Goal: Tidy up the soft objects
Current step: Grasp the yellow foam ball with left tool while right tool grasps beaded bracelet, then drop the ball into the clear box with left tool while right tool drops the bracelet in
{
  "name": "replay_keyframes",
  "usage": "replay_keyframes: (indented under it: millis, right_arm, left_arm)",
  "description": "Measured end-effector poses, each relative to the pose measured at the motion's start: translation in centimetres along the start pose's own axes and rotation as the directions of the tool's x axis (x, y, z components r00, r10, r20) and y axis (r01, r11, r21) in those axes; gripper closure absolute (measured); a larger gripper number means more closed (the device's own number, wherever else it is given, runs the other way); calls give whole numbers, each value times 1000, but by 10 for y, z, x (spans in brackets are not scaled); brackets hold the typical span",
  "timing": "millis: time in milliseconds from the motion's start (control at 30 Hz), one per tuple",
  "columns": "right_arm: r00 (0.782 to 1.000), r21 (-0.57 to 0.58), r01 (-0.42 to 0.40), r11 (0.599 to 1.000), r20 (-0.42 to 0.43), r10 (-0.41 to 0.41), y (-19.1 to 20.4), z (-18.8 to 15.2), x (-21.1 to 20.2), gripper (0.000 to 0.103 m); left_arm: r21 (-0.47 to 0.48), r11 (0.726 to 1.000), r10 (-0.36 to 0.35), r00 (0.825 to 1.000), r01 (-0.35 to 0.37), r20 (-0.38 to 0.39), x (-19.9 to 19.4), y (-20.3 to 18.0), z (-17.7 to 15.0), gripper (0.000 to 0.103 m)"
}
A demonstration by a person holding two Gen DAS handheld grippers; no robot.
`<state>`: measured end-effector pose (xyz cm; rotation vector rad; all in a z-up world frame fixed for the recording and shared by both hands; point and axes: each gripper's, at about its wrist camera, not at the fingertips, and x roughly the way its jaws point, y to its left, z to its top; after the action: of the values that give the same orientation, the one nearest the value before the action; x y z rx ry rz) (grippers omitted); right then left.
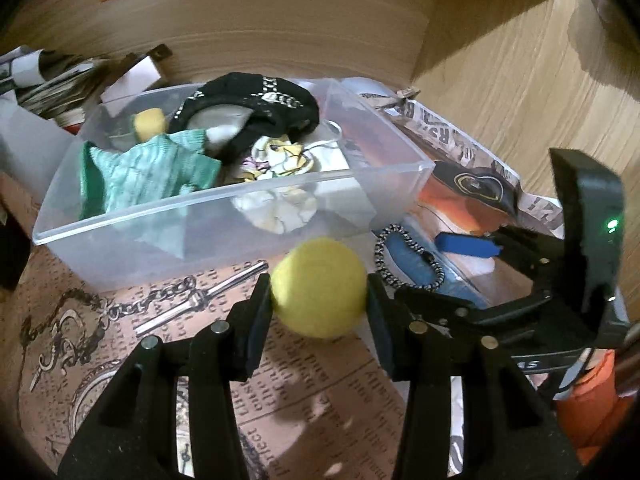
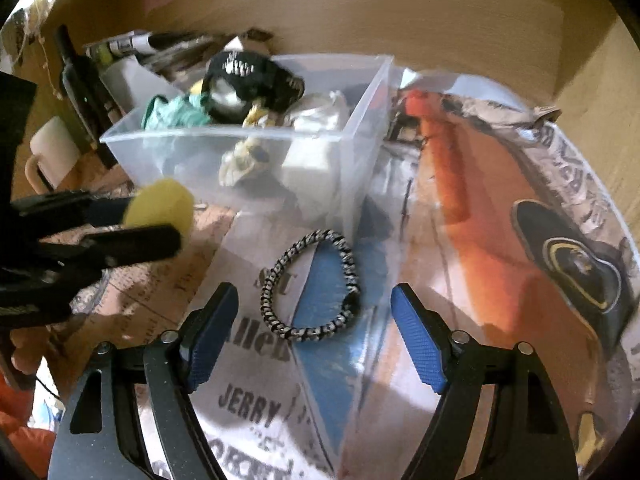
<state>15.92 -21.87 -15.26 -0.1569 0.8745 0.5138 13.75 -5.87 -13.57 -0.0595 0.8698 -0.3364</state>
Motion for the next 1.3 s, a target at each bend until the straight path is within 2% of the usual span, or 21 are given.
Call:
replay_keyframes:
  millis: [67,133,167,233,333,533,633,867,1000,1133,1300]
  right_arm:
    - [999,-27,33,999,-2,-34,4,-1,2,40]
    - [999,-44,35,998,6,-35,6,-2,1,58]
    - [999,-46,37,998,9,-37,6,-2,0,63]
    - [999,-44,47,998,13,-47,4,-3,0,78]
    - [998,-31,61,998,17,-61,2,-4,-3,89]
    - [997,-2,52,999,56,-52,-2,-5,-18,89]
    - [993,1,39,999,109,-39,1,-1,-37,89]
    - [966,-16,16,1000,258,-11,15,24,-74,89]
    - [952,-24,7,1000,308,1,20,39,-79,89]
    - [946,-20,-7,1000,324,13,22,56,-71,89]
    - [956,-4,-17,1000,294,18,19,73,-47,89]
  left_arm:
    - [-4,1000,-3,1000,3,6,-1,3,-1,58]
    - [-5,1000,-7,1000,7,11,-3,4,-2,58]
    - [-5,1000,-9,1000,9,14,-4,5,-2,58]
    - [-3,1000,-11,1000,11,19,-4,4,-1,58]
    - [-3,1000,-12,999,12,30,-6,0,0,58]
    - [9,1000,-10,997,9,73,-23,-3,3,58]
    - [6,1000,-8,994,8,107,-34,-3,8,58]
    - [-7,1000,26,980,-25,195,-62,9,26,58]
    - [-22,998,54,974,-50,222,-67,17,41,58]
    - [-36,997,73,973,-66,221,-62,24,52,58]
    - [-38,995,95,977,-89,191,-44,28,63,58]
